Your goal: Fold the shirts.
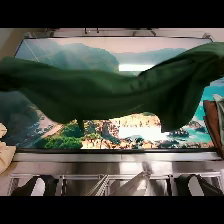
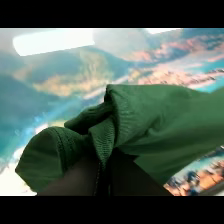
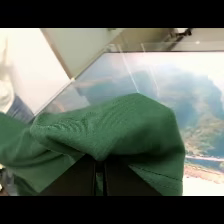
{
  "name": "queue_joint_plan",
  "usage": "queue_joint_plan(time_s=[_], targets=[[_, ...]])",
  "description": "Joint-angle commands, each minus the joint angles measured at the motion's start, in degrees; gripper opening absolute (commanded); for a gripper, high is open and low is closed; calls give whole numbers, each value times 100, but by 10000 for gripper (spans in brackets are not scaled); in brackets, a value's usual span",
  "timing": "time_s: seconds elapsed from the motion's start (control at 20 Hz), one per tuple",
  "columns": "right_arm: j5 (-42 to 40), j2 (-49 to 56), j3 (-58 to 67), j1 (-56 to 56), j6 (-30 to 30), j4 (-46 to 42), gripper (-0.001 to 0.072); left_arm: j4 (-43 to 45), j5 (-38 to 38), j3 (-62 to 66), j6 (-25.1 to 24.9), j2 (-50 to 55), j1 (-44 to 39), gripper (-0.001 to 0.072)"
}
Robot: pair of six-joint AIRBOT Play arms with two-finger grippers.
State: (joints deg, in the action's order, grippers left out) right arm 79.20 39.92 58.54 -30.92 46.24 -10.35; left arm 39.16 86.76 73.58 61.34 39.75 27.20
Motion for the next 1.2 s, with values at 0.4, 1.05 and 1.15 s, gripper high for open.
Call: queue_joint_plan(time_s=[0.4, 1.05, 1.15], targets=[[-2232, 5003, 708, 1803, -619, -704, 341, -13, -1563, -1370, -691, 4251, 175, 294], [-708, 3705, -1054, 1193, 1213, -3064, 451, 640, -586, -2568, -302, 3971, 157, 694], [-1019, 3692, -1318, 1338, 1211, -3053, 451, 796, -890, -2946, -164, 3886, -175, 693]])
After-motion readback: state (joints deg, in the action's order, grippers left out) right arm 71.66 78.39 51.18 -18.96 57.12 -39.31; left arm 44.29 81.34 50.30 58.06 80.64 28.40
